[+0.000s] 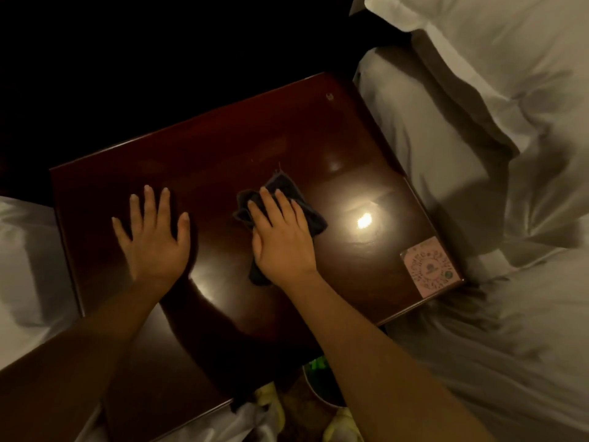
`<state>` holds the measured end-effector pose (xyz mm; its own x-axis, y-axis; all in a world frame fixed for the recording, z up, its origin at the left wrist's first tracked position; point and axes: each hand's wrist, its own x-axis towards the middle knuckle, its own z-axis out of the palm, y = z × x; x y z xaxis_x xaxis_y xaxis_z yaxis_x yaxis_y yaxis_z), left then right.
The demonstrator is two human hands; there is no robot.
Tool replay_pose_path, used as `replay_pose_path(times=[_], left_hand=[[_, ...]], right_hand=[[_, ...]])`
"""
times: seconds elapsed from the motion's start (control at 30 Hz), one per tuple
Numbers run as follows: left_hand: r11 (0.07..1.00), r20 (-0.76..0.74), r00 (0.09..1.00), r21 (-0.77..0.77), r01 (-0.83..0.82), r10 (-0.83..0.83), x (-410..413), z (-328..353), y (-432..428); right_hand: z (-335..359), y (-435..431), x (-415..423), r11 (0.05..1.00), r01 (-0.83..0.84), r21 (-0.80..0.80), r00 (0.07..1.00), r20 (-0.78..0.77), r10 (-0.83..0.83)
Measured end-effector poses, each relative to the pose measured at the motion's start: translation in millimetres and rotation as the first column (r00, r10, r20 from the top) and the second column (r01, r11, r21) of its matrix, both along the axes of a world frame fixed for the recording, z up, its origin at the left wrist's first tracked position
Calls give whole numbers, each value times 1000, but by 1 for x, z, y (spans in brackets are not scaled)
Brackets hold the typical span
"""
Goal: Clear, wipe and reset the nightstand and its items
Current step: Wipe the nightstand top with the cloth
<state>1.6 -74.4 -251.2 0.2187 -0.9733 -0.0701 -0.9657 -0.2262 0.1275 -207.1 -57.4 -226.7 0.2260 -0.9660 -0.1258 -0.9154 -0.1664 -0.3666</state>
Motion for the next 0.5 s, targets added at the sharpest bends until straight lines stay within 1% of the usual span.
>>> replay_pose_path(times=[0.1, 0.23, 0.3, 0.4, 0.5], left_hand=[[1000, -7, 1000, -5, 0, 0, 1, 0, 0], [1000, -9, 1000, -13, 2, -2, -1, 0, 1], [1000, -11, 1000, -11, 1, -1, -1, 2, 1], [1000, -7, 1000, 1, 9, -9, -1, 2, 1], [1000, -9, 1000, 3, 6, -6, 0, 2, 1]], right_hand=[[1, -20, -22, 998, 58, -31, 998, 12, -57], [0, -24, -71, 959, 272, -78, 962, 33, -270], [-1, -11, -98, 928, 363, -90, 931, -3, -365], [-4, 18, -129, 862, 495, -110, 860, -82, -504], [-6, 44, -135, 754, 638, -155, 751, -87, -654]])
